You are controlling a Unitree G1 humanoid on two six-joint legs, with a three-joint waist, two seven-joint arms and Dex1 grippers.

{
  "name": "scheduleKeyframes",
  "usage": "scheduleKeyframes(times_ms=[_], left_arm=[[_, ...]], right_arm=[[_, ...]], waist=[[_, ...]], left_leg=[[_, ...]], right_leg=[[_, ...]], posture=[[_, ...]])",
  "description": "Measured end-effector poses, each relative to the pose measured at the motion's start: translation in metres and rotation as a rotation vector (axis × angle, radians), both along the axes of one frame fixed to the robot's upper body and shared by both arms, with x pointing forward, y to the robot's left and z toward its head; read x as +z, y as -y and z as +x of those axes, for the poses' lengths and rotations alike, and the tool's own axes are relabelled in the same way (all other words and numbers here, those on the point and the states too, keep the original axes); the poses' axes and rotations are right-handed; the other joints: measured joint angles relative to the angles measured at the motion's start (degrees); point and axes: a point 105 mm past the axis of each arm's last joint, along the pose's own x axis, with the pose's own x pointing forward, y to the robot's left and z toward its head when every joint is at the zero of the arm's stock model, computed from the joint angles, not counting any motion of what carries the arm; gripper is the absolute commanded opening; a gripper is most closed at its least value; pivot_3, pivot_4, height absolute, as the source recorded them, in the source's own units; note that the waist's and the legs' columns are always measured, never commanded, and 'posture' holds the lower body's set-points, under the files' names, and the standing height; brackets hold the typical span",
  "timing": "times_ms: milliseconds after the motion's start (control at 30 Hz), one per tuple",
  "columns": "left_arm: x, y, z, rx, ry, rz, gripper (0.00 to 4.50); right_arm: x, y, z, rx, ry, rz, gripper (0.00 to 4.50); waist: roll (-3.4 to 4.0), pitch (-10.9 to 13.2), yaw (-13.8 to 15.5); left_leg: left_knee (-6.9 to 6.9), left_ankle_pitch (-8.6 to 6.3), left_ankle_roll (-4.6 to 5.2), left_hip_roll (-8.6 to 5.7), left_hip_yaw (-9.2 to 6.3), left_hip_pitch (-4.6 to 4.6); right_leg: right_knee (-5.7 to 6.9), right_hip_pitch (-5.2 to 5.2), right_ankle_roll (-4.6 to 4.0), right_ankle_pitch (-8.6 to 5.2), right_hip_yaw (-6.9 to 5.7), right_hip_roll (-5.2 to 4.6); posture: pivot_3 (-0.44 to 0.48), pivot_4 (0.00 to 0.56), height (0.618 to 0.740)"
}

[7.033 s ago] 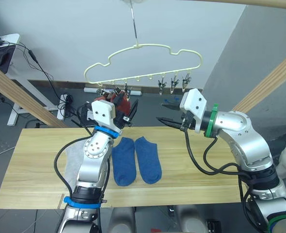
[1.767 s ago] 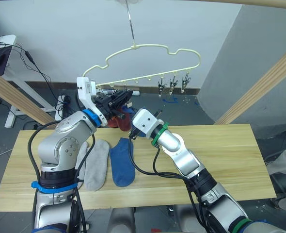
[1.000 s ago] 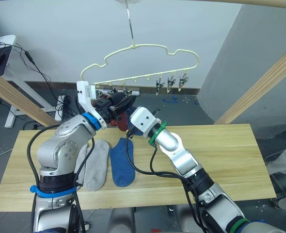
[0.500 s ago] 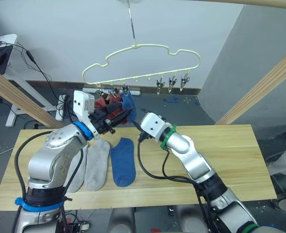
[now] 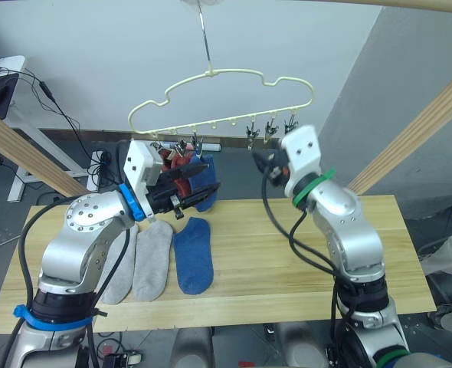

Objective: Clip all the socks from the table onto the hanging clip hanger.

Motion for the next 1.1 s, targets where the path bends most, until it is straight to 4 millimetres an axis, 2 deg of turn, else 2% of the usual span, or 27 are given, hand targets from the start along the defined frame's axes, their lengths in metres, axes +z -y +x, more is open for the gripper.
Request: scheduleKeyframes(times_ms=[33,167,367,567,733,900,967,1100], left_arm=[[0.002,0.001,0.001,0.000,0.000,-0.007,2.49],[0.005,0.003,0.004,0.009,0.001,-0.022,2.49],[0.006,0.004,0.005,0.008,-0.009,-0.026,2.49],[0.005,0.004,0.005,0.010,-0.011,-0.025,2.49],[0.005,0.004,0.005,0.010,-0.009,-0.023,2.49],[0.005,0.003,0.005,0.011,-0.010,-0.026,2.49],[0.005,0.003,0.005,0.011,-0.008,-0.026,2.49],[0.007,0.002,0.005,0.010,0.004,-0.023,2.49]], right_arm=[[0.004,-0.001,0.000,0.003,0.004,0.005,2.52],[-0.002,-0.001,0.003,0.002,-0.031,0.004,2.52],[0.006,-0.006,0.003,0.029,-0.024,0.010,2.52],[-0.011,-0.006,0.001,0.022,-0.115,-0.044,2.52],[-0.025,0.001,0.000,-0.014,-0.174,-0.063,2.52],[-0.019,-0.016,-0.012,0.079,-0.148,-0.061,2.52],[-0.016,-0.020,-0.012,0.089,-0.140,-0.059,2.52],[0.000,-0.022,-0.009,0.080,-0.080,-0.043,2.52]], waist=[[0.00,0.00,-0.03],[0.00,0.00,-0.02],[-0.01,-0.01,-0.05],[-0.02,-0.01,-0.02],[-0.01,-0.01,-0.01],[-0.02,-0.01,-0.16],[-0.01,-0.01,-0.09],[-0.03,-0.02,-0.02]], left_leg=[[-0.02,0.00,0.01,0.00,0.01,0.00],[-0.01,-0.01,0.01,-0.02,0.04,-0.28],[0.04,0.01,0.01,0.01,0.00,-0.62],[0.08,0.00,0.01,-0.02,0.01,-0.65],[0.08,0.01,0.01,-0.03,0.01,-0.66],[0.07,0.01,0.01,0.01,-0.01,-0.65],[0.09,0.01,0.01,0.00,-0.01,-0.65],[0.14,0.01,0.02,-0.03,0.00,-0.67]], right_leg=[[-0.01,0.00,0.00,0.00,0.01,0.00],[0.00,-0.32,-0.02,0.01,0.01,-0.03],[0.09,-0.71,-0.05,0.03,-0.05,-0.05],[0.09,-0.71,-0.05,0.03,-0.04,-0.06],[0.09,-0.71,-0.05,0.03,-0.04,-0.06],[0.11,-0.72,-0.06,0.04,-0.07,-0.03],[0.11,-0.72,-0.06,0.04,-0.07,-0.04],[0.11,-0.71,-0.08,0.05,-0.06,-0.06]], posture=[[-0.042,0.304,0.735],[-0.037,0.299,0.735],[-0.033,0.296,0.735],[-0.032,0.293,0.735],[-0.035,0.296,0.735],[-0.030,0.296,0.735],[-0.026,0.297,0.735],[-0.022,0.295,0.735]])
